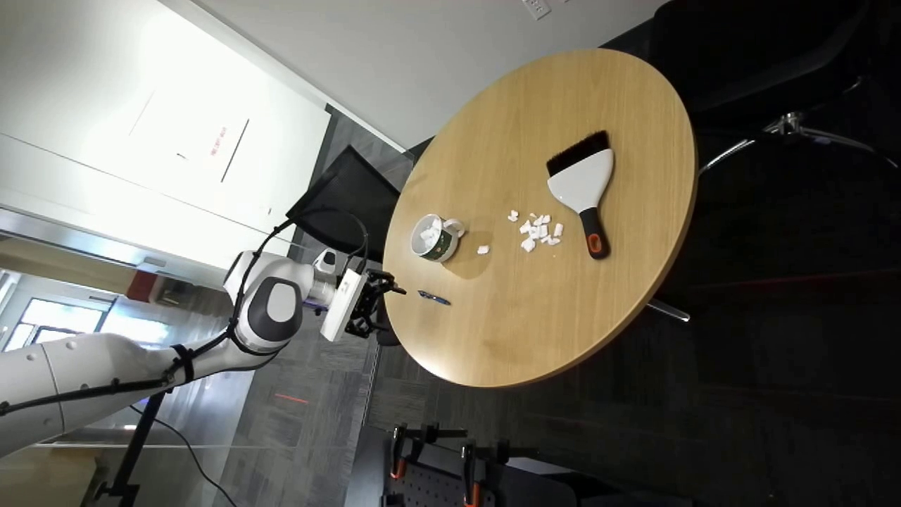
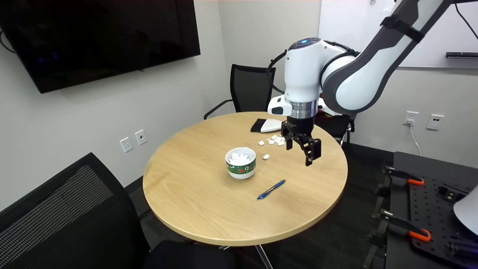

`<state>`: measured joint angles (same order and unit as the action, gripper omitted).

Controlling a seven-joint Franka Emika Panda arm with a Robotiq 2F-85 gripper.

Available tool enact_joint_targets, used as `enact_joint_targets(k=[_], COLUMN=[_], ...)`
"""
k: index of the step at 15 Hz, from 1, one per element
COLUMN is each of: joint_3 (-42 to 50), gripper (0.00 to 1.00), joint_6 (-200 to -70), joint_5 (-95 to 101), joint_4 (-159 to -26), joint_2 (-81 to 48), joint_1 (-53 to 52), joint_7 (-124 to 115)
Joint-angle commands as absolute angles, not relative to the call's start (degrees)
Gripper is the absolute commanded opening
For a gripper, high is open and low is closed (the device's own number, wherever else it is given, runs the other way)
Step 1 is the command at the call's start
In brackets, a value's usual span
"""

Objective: Use the pen to stir the contents of the mug, pour the contents of the mug on the table, then sweep them

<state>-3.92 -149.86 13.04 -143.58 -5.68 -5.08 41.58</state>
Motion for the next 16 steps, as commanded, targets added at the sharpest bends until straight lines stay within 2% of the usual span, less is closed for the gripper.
enact_joint_targets(k=[1,8,16], joint_3=[-4.68,-3.49,-5.67], gripper=[1.00,1.00,1.00], joint_6=[-149.70,-156.06,-156.82], joint_5=[13.14,20.47,22.16], joint_4=[-143.19,-137.88,-128.19], joint_2=[-5.97,-13.40,-25.94], joint_1=[-4.36,-5.60,-6.30], joint_7=[41.79,31.96,30.55])
